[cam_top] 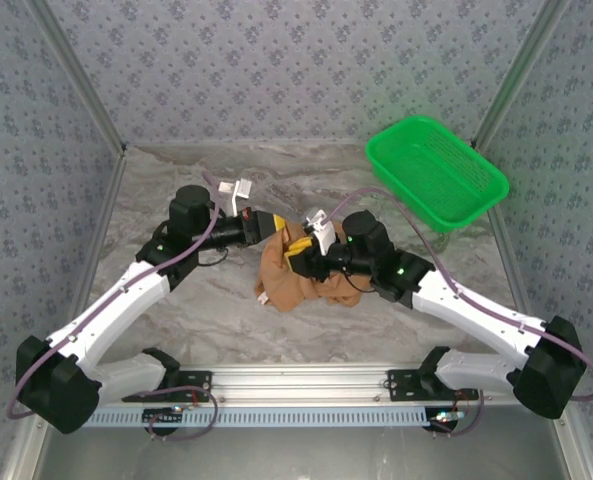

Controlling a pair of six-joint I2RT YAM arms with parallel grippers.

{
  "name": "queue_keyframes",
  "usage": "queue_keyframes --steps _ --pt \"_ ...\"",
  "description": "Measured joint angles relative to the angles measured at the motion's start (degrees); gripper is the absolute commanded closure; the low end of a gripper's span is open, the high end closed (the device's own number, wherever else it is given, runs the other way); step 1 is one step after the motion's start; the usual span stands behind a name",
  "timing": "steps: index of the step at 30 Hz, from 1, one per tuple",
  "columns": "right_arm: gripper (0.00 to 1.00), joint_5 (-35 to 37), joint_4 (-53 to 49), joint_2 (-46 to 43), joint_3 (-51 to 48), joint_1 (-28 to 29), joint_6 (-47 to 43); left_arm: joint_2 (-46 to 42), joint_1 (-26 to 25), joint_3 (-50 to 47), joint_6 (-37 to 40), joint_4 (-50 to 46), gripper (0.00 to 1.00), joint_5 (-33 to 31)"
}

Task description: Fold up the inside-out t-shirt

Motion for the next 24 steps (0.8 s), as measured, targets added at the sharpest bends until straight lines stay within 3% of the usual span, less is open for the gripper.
queue_keyframes --steps 21,24 --pt "0.75 0.8 4.3 1.9 0.5 -2.1 1.8 0.0 -0.4 0.0 0.6 0.0 1.0 0.2" --pt "0.81 0.6 5.5 2.6 1.1 -2.1 2.4 0.0 -0.4 0.0 0.7 0.0 1.0 0.2"
